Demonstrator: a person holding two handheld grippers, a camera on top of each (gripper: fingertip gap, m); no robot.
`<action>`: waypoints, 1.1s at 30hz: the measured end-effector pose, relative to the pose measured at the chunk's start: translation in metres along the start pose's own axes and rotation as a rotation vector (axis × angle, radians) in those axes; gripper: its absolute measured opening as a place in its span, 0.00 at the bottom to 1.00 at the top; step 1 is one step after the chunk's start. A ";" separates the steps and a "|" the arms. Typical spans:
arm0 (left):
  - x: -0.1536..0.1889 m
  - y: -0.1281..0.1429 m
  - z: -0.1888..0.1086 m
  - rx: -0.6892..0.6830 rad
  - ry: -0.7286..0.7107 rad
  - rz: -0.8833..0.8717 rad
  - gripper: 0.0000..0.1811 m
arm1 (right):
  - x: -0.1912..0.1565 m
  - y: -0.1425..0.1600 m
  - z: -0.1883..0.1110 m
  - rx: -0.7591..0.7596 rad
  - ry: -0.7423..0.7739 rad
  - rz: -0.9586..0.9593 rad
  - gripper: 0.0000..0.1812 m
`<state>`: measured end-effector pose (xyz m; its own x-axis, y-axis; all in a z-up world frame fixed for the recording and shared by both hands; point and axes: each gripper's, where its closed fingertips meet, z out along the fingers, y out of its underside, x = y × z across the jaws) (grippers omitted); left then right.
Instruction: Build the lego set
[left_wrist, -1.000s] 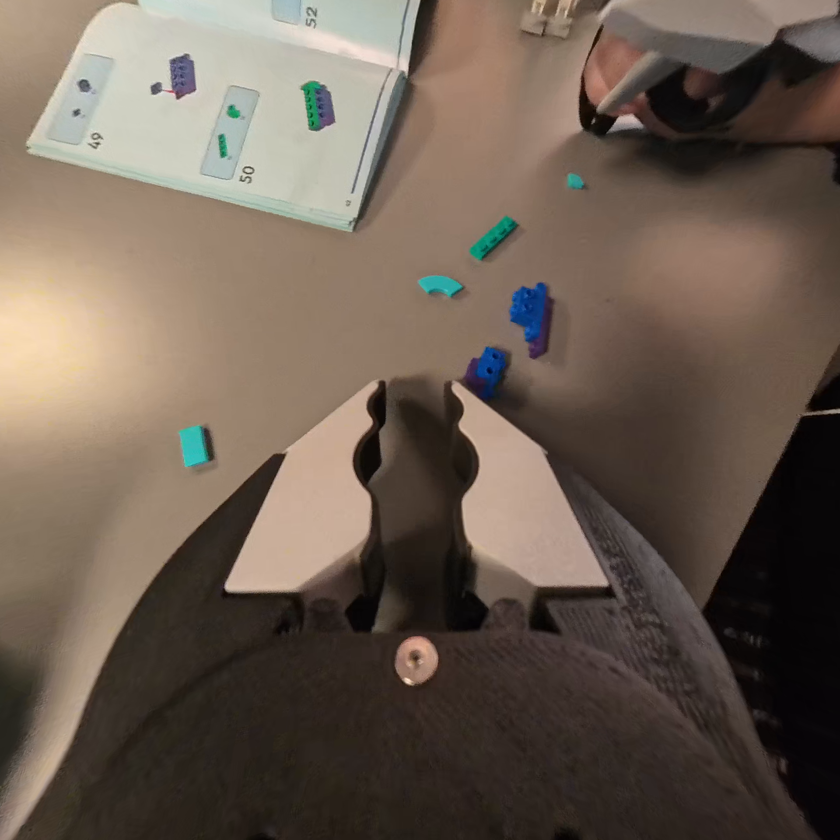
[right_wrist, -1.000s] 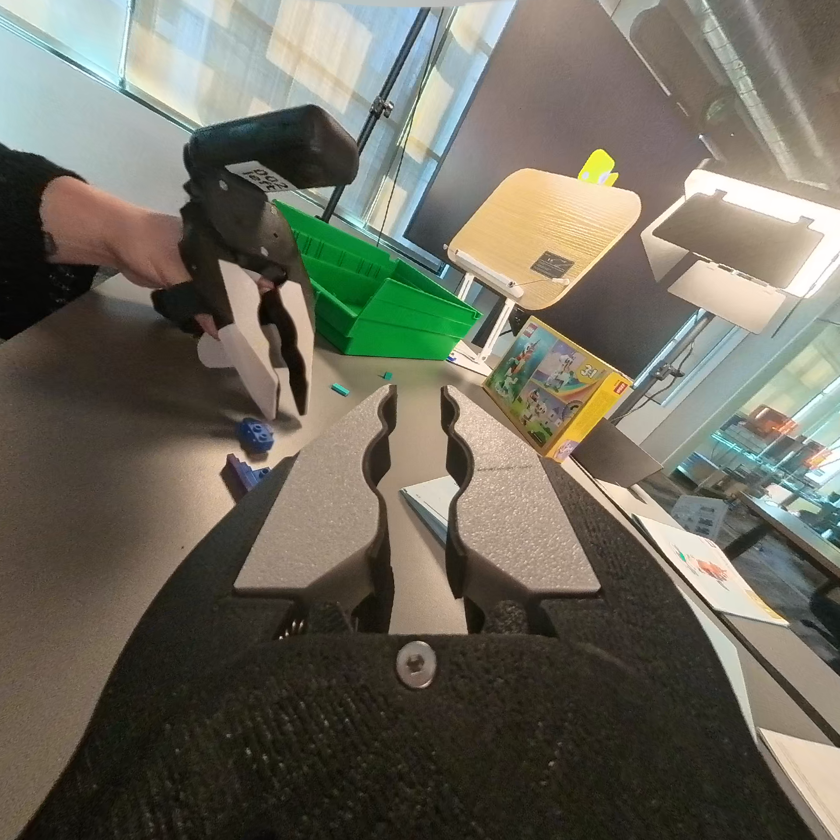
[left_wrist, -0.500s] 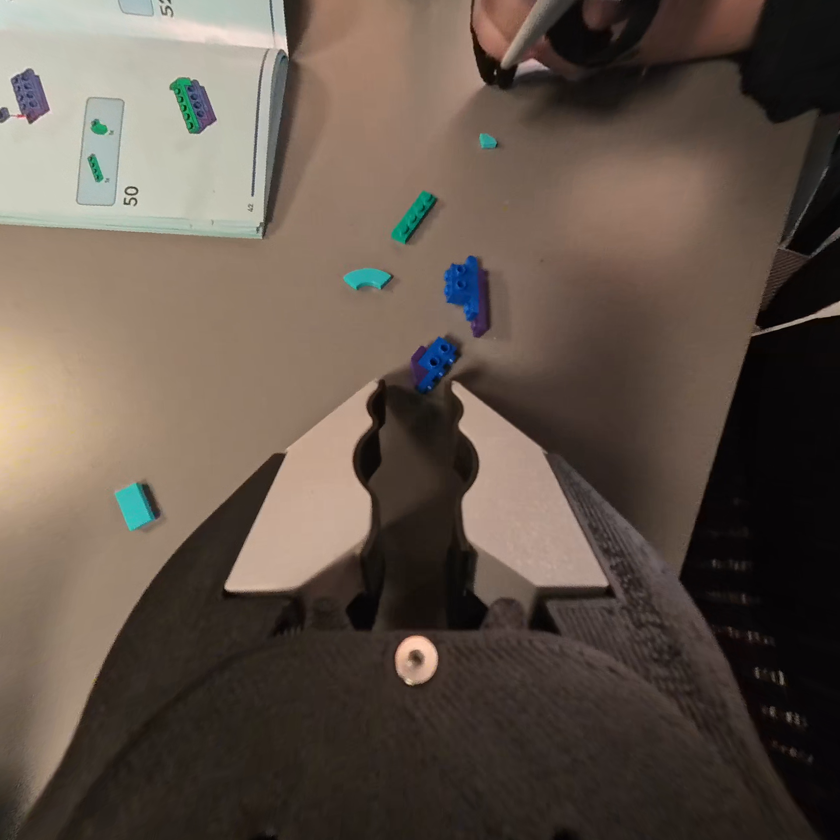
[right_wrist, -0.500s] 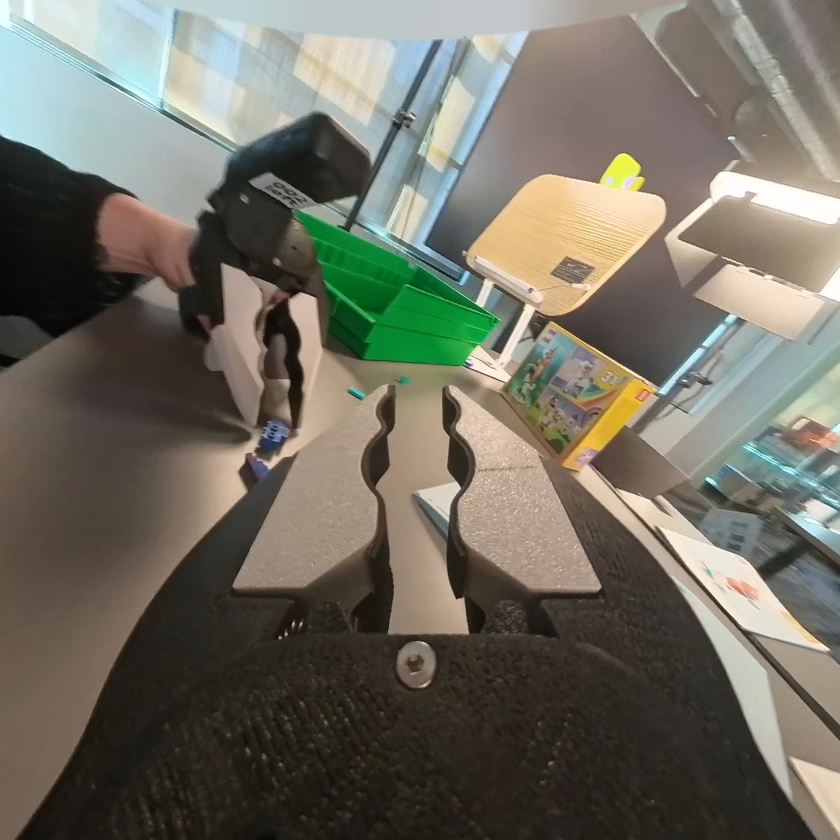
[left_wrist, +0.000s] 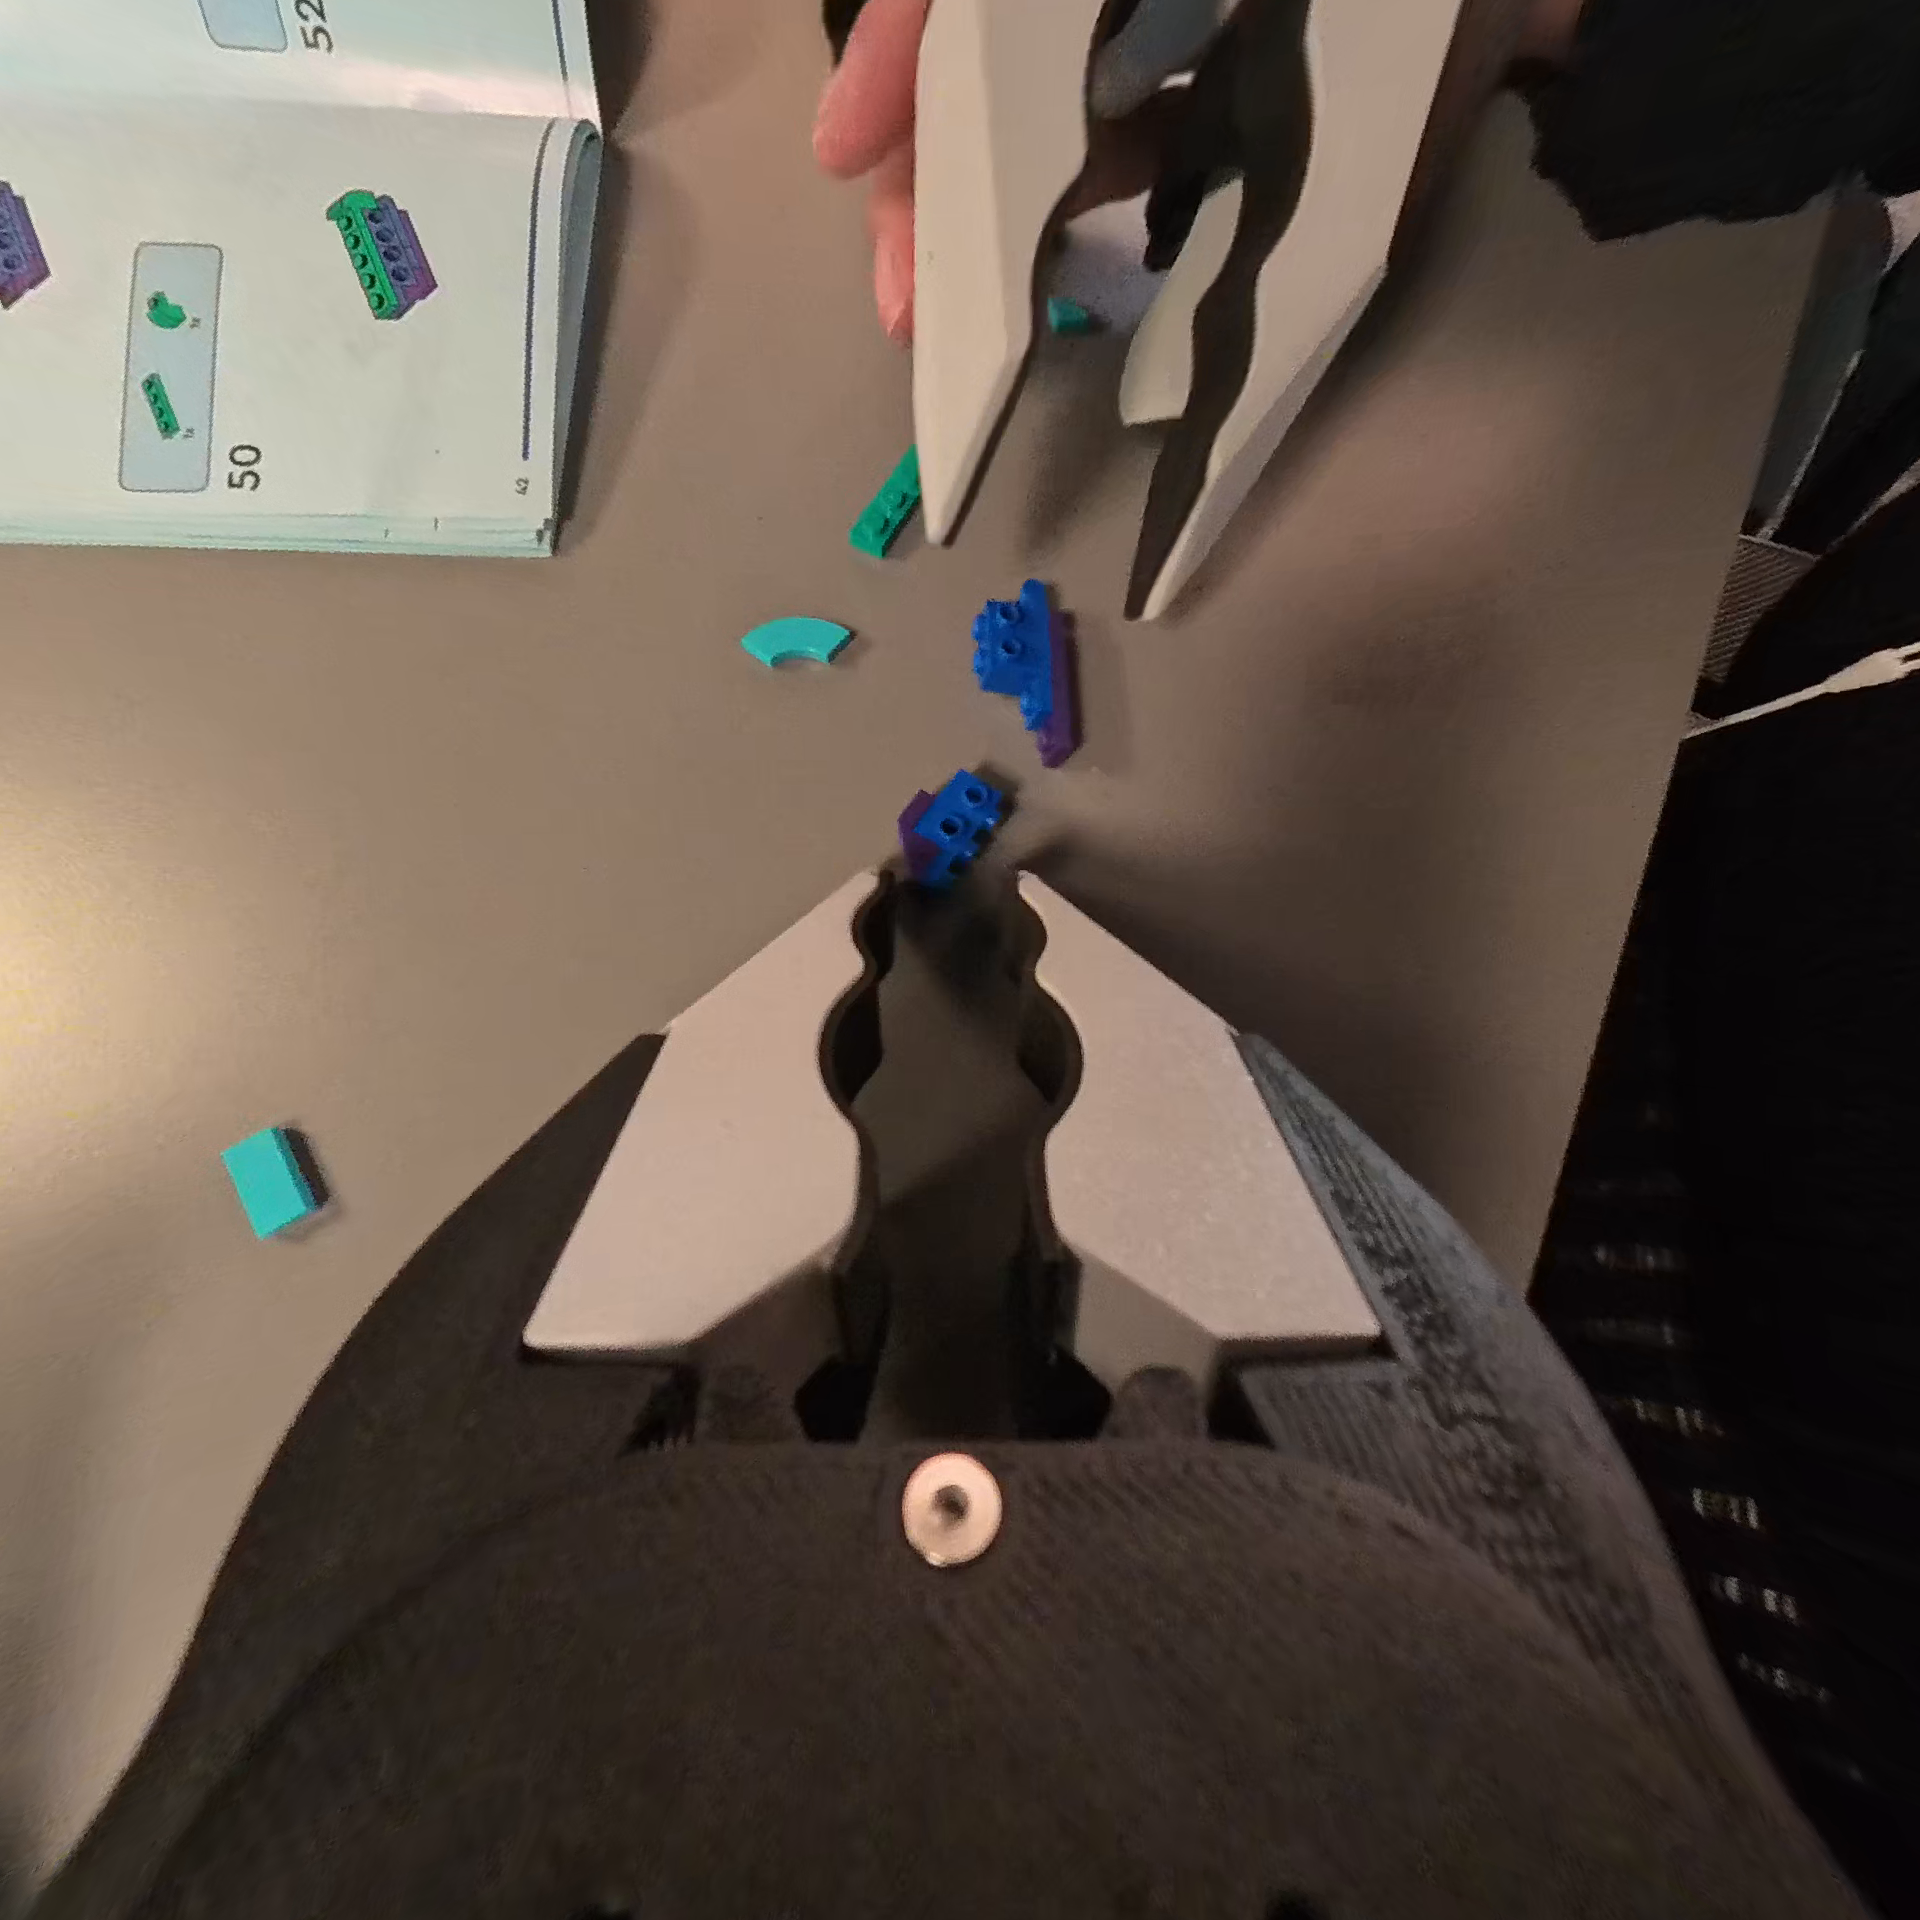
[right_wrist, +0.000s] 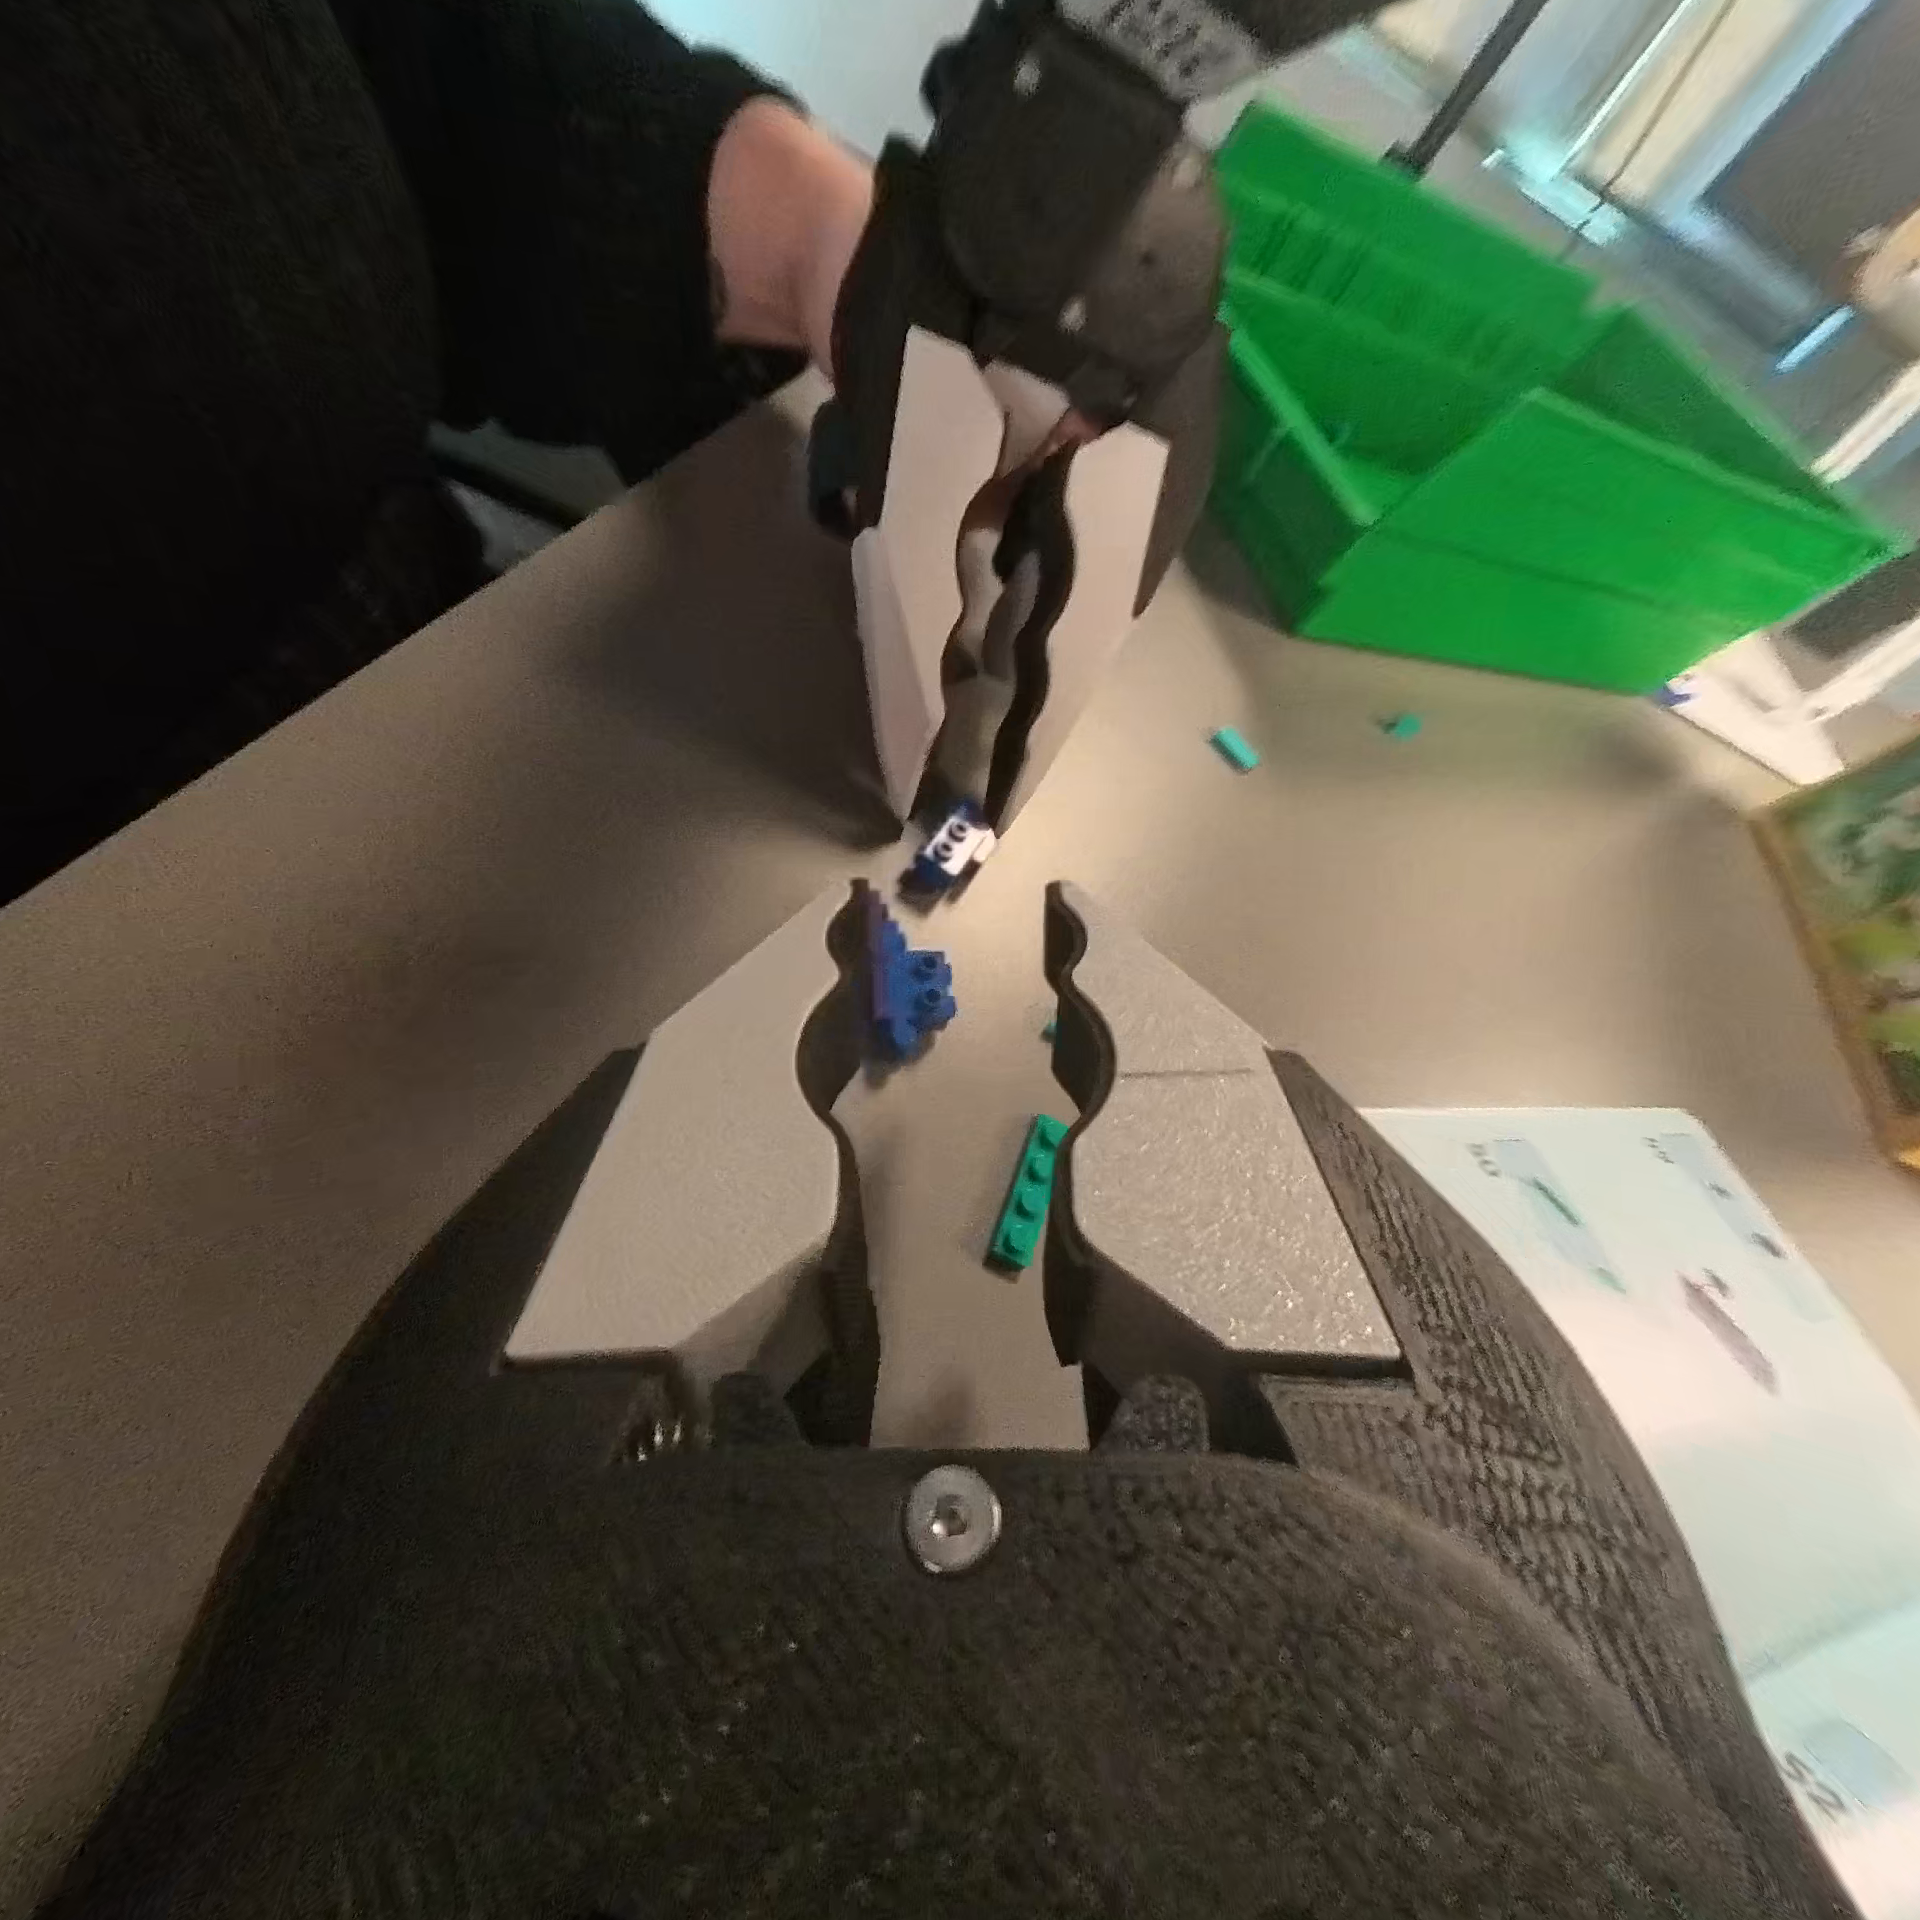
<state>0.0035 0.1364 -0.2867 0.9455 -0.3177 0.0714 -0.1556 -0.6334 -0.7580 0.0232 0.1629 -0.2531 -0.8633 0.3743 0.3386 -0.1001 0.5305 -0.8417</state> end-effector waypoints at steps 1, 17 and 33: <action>0.001 0.000 0.000 0.000 0.002 0.001 0.11 | -0.002 0.003 0.002 -0.020 -0.024 0.009 0.18; -0.004 0.001 -0.002 0.014 -0.041 -0.040 0.13 | -0.009 0.026 0.006 -0.184 -0.106 0.083 0.15; 0.002 -0.004 0.003 0.021 -0.004 -0.059 0.12 | -0.011 0.026 0.006 -0.192 -0.091 0.073 0.09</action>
<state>0.0065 0.1408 -0.2854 0.9541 -0.2771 0.1137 -0.0935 -0.6363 -0.7658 0.0270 0.1681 -0.2806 -0.9067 0.3516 0.2331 0.0528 0.6428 -0.7642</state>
